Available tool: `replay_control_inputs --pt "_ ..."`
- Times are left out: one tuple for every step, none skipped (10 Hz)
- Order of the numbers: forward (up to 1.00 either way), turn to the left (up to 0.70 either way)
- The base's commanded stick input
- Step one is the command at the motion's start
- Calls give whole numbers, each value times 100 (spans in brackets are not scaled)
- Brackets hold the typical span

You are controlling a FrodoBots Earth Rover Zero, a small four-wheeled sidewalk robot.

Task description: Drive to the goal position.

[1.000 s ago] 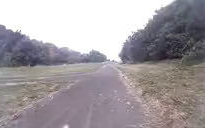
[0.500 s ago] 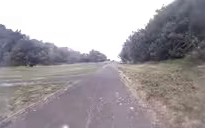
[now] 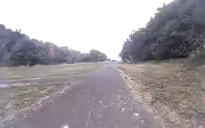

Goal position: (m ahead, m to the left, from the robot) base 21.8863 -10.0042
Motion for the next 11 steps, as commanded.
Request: replay_control_inputs --pt "45 0" --pt "45 0" --pt "45 0" --pt "45 0" --pt "45 0" --pt "45 0" --pt "45 0" --pt "45 0" --pt "45 0" --pt "45 0" --pt "45 0"
